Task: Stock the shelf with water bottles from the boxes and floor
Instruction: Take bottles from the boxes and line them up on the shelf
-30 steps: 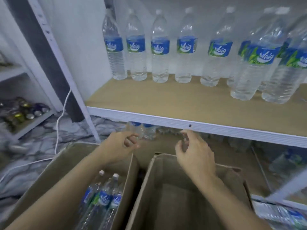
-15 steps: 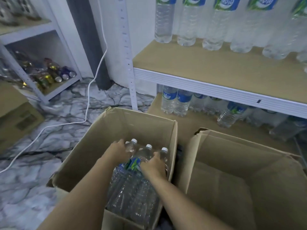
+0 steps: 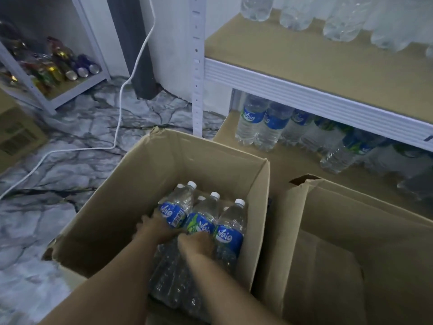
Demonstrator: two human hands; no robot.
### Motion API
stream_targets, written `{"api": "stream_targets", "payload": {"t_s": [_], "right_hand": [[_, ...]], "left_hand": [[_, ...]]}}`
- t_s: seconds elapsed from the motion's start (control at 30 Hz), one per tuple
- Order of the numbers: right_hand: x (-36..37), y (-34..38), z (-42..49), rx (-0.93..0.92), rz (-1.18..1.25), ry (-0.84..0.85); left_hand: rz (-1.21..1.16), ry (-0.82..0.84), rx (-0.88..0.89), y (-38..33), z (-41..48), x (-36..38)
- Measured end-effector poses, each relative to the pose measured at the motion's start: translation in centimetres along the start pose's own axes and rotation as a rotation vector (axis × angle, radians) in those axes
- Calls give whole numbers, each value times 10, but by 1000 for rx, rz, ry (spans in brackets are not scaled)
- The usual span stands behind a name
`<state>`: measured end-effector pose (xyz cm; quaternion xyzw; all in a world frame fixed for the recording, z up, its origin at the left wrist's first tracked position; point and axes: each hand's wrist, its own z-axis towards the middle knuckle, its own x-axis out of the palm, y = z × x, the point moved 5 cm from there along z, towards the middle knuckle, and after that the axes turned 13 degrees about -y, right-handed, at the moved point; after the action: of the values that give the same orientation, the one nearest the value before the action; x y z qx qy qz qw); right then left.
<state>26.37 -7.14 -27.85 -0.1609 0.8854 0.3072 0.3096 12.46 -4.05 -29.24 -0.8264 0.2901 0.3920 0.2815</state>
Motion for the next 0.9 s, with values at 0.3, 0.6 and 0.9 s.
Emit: {"api": "stream_targets", "payload": {"t_s": [0.3,0.6,0.9], "right_hand": [[9,-13,0,68,3,-131],[19,2,3,180,30,-11],[44,-2,3,184,165,-147]], "left_hand": [[-27,30,40,29,23,7],[24,-99,15,42,20,-23],[-25,-65,60,43,19,-10]]}}
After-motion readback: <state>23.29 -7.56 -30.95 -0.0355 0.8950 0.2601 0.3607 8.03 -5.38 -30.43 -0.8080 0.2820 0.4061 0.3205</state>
